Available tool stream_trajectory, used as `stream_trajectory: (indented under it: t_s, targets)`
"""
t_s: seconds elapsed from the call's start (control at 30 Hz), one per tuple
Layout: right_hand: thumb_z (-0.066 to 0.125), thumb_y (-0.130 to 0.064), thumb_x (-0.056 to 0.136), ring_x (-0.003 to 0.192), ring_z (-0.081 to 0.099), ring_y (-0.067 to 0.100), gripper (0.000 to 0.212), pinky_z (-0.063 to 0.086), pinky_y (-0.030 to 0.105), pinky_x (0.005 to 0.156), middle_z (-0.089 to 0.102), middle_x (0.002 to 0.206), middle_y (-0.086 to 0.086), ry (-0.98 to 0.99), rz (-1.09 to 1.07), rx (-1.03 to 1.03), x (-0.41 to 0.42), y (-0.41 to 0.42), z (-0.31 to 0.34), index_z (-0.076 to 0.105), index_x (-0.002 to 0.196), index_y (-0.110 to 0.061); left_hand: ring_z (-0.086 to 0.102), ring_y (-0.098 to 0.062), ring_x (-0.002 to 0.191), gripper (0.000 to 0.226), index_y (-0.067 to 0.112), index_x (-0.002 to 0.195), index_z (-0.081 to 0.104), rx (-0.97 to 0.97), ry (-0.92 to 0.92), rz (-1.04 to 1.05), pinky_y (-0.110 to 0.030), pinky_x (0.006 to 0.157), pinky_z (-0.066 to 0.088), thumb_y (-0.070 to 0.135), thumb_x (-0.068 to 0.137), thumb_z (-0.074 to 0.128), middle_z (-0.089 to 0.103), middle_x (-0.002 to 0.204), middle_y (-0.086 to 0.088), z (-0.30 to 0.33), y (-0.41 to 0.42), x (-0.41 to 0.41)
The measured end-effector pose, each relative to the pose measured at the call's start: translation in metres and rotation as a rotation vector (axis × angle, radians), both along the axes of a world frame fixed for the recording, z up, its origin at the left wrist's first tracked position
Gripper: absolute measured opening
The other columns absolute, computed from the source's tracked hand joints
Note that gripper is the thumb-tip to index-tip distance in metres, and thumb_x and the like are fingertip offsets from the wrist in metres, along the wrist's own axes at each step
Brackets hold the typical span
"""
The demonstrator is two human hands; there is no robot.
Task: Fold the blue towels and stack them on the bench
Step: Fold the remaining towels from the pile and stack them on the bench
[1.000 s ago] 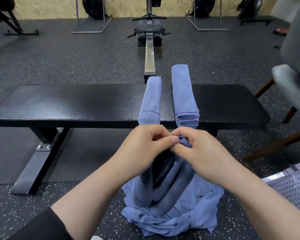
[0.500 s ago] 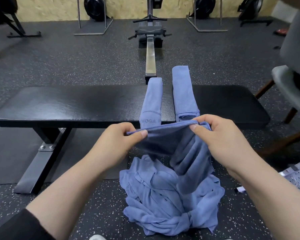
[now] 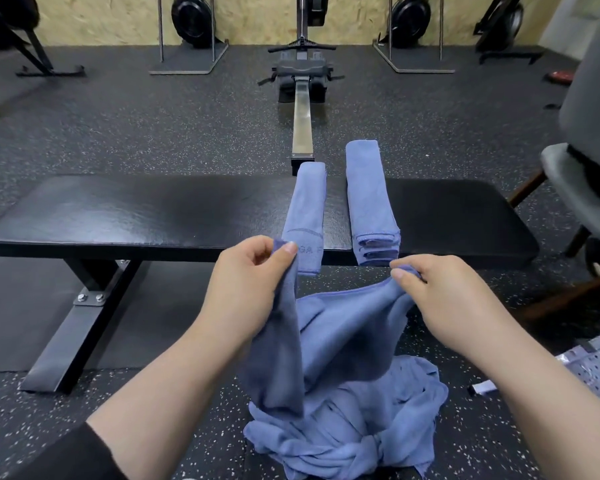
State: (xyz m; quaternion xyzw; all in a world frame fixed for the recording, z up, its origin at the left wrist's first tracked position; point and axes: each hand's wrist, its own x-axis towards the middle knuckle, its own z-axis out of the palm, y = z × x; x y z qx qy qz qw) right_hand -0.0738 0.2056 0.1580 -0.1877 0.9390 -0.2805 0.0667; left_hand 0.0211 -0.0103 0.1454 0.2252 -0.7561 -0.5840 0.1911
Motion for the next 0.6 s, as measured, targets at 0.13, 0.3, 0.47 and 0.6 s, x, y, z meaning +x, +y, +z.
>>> stream_trajectory:
  t_s: [0.13,0.3,0.47,0.6]
  targets:
    - [0.052,-0.026,0.104,0.104,0.062,0.028,0.029,0.042,0.03,0.085,0.073,0.105,0.01,-0.042,0.009,-0.094,0.007,-0.006,0.008,0.072,0.105,-0.005,0.047,-0.014,0.062,0.039,0.001,0.078,0.064,0.064,-0.017,-0.016,-0.033,0.064,0.04,0.035,0.097,0.065,0.058,0.065,-0.005,0.001,0.009,0.0]
    - [0.051,-0.02,0.1,0.077,0.063,0.008,0.029,0.049,0.02,0.068,0.074,0.083,-0.009,-0.126,-0.063,-0.171,0.008,-0.01,0.008,0.076,0.091,-0.011,0.044,-0.015,0.067,0.046,-0.003,0.083,0.058,0.095,-0.046,-0.056,-0.034,0.066,0.038,0.041,0.095,0.06,0.052,0.07,-0.007,0.001,0.019,-0.001]
    - [0.058,-0.034,0.088,0.071,0.046,0.016,0.034,0.055,0.052,0.071,0.072,0.08,0.016,-0.293,-0.098,-0.473,0.017,-0.019,0.006,0.073,0.079,-0.006,0.03,-0.012,0.057,0.043,-0.001,0.067,0.046,0.002,-0.058,-0.055,-0.024,0.051,0.026,0.026,0.096,0.064,0.036,0.061,-0.002,0.01,0.033,-0.002]
    - [0.064,-0.048,0.079,0.076,0.044,0.022,0.057,0.042,0.048,0.067,0.049,0.075,0.015,-0.514,-0.05,-0.67,0.026,-0.028,-0.007,0.056,0.08,0.008,0.037,-0.003,0.049,0.039,0.019,0.055,0.059,-0.024,-0.04,-0.092,-0.015,0.049,0.031,0.022,0.091,0.071,0.047,0.048,0.013,0.008,0.048,-0.003]
